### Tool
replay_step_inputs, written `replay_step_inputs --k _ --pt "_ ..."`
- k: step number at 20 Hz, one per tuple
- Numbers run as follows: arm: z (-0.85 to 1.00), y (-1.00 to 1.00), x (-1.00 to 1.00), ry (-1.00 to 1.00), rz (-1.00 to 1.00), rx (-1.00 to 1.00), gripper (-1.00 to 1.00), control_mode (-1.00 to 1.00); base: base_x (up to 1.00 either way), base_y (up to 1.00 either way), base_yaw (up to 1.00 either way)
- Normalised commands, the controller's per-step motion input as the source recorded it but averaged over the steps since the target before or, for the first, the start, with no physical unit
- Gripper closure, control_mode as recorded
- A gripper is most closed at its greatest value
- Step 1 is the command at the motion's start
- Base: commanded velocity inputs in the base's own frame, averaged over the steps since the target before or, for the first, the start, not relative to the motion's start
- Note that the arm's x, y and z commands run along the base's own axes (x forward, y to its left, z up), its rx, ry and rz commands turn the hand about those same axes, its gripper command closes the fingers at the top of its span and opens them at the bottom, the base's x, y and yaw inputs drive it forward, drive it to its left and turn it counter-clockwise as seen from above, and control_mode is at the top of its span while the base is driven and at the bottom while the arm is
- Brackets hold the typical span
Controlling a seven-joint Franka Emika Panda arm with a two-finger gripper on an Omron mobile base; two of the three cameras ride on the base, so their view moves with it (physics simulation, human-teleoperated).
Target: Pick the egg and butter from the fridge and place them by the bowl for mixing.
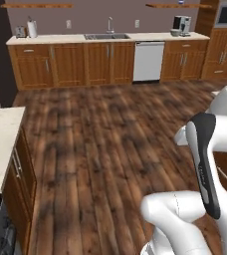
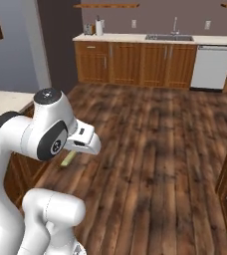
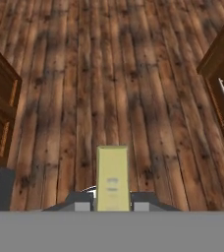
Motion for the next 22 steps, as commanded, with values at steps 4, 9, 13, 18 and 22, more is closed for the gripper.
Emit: replay_step_inputs --k 4,9,13,18,22 --pt "0.0 0.0 0.0 0.0 0.0 0.0 1.0 1.0 0.62 -0.01 -0.13" --pt "0.0 0.0 0.0 0.0 0.0 0.0 1.0 1.0 0.67 -0.06 -0.06" --pt "0.0 0.0 0.0 0.0 0.0 0.0 1.0 1.0 0.71 -0.08 -0.02" --pt "0.0 0.0 0.0 0.0 0.0 0.0 1.0 1.0 0.75 -0.08 0.0" --pt "0.0 0.0 0.0 0.0 0.0 0.0 1.0 1.0 0.74 -0.09 0.0"
